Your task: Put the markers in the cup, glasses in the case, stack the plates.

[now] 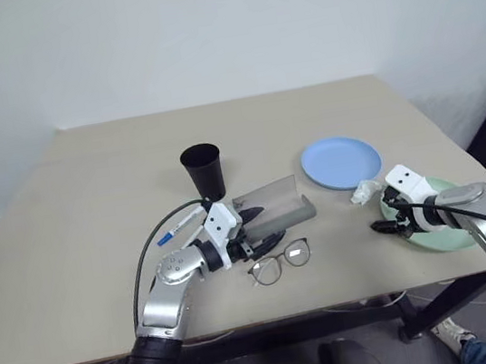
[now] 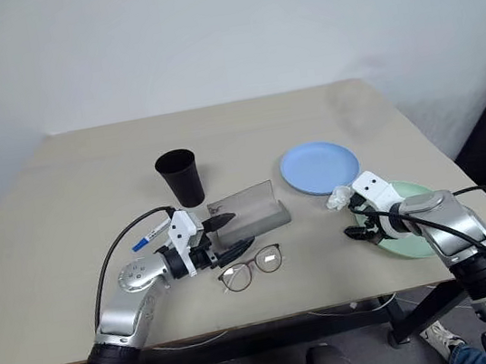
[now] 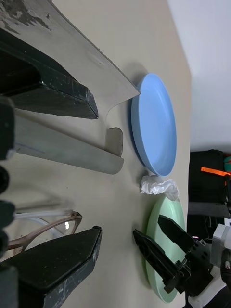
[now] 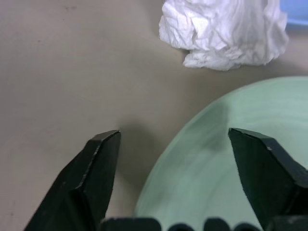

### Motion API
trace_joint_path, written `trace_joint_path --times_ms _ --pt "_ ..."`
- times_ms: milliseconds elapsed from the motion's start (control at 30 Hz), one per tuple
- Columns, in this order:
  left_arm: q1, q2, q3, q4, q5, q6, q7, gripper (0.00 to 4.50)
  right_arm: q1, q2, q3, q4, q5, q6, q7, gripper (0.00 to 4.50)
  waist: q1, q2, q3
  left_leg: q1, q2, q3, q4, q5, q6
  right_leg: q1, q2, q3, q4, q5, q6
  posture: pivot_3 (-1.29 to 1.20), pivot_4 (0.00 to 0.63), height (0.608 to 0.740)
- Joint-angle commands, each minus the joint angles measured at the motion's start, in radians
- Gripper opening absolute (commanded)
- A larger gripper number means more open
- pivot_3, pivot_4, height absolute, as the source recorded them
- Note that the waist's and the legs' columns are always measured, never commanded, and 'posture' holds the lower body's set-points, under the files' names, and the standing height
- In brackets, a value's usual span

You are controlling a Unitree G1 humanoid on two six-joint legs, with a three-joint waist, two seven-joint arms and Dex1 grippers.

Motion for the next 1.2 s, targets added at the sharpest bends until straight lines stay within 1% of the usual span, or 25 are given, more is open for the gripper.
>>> trace_joint_path --times_ms 33,167,200,267,300,433,567,600,867,1000,1200 --pt "-0.007 -0.004 0.0 -0.021 0.001 -0.021 0.005 3.81 -0.02 -0.001 -0.003 0.01 -0.036 -0.028 -0.019 3.89 0.0 0.0 0.0 0.0 0.0 0.0 0.0 0.0 0.0 0.0 0.0 0.0 0.0 0.0 0.0 0.0 0.0 0.732" --pt "-0.005 -0.003 0.002 -0.023 0.002 -0.021 0.009 3.81 -0.026 0.006 -0.005 0.01 -0.039 -0.023 -0.014 3.89 0.0 0.0 0.0 0.0 0.0 0.0 0.0 0.0 0.0 0.001 0.0 0.0 -0.001 0.0 0.0 0.0 0.0 0.732" --pt "-0.005 -0.003 0.002 -0.023 0.002 -0.02 0.01 3.81 -0.027 0.007 -0.005 0.012 -0.04 -0.023 -0.014 3.52 0.0 0.0 0.0 0.0 0.0 0.0 0.0 0.0 0.0 0.001 0.0 0.0 -0.001 0.0 0.0 0.0 0.0 0.732" --pt "-0.006 -0.002 0.003 -0.022 0.003 -0.02 0.012 3.81 -0.031 0.012 -0.009 0.019 -0.039 -0.022 -0.017 3.08 0.0 0.0 0.0 0.0 0.0 0.0 0.0 0.0 0.0 0.001 0.0 0.0 -0.002 0.0 0.0 0.0 0.0 0.732" --pt "-0.006 -0.002 0.003 -0.022 0.003 -0.02 0.012 3.81 -0.033 0.014 -0.011 0.022 -0.039 -0.021 -0.019 2.68 0.0 0.0 0.0 0.0 0.0 0.0 0.0 0.0 0.0 0.001 0.0 0.0 -0.002 0.0 0.0 0.0 0.0 0.732" --pt "-0.009 -0.001 0.004 -0.018 0.004 -0.021 0.013 3.81 -0.042 0.022 -0.02 0.031 -0.037 -0.013 -0.025 1.33 -0.001 -0.001 0.0 0.0 0.0 0.0 0.0 0.0 0.0 0.001 0.0 0.0 -0.002 0.0 0.0 0.0 0.0 0.732" --pt "-0.014 -0.002 0.004 -0.013 0.004 -0.022 0.013 3.81 -0.056 0.028 -0.028 0.045 -0.043 -0.005 -0.039 0.09 -0.005 -0.002 -0.001 0.002 0.001 0.001 0.0 0.0 0.0 0.002 0.0 0.0 -0.003 0.0 0.0 0.0 0.0 0.732" --pt "-0.014 -0.002 0.005 -0.012 0.003 -0.022 0.013 3.81 -0.061 0.028 -0.029 0.051 -0.049 -0.002 -0.043 0.02 -0.006 -0.002 -0.001 0.003 0.002 0.002 0.0 0.0 0.0 0.002 0.0 0.0 -0.004 0.0 0.0 0.0 0.0 0.732" --pt "-0.015 -0.003 0.005 -0.016 0.003 -0.021 0.015 3.81 -0.115 0.044 -0.063 0.152 -0.094 -0.031 -0.099 0.02 -0.003 -0.003 -0.001 0.003 0.002 0.001 0.001 0.0 0.0 0.002 0.0 -0.003 -0.009 0.0 0.0 0.0 0.0 0.732" --pt "-0.013 -0.002 0.006 -0.019 0.003 -0.019 0.016 3.81 -0.173 0.05 -0.076 0.251 -0.121 -0.098 -0.152 0.02 -0.002 -0.002 0.0 0.002 0.002 0.002 0.001 0.0 0.0 0.002 -0.001 -0.003 -0.01 0.0 0.0 0.0 0.0 0.732" --pt "-0.02 -0.004 0.006 -0.016 0.003 -0.02 0.016 3.81 -0.245 0.072 -0.073 0.386 -0.152 -0.243 -0.177 0.02 -0.003 -0.001 -0.001 0.001 0.001 0.002 0.0 0.001 0.001 0.0 0.0 -0.002 -0.006 0.0 0.0 0.0 0.0 0.732"
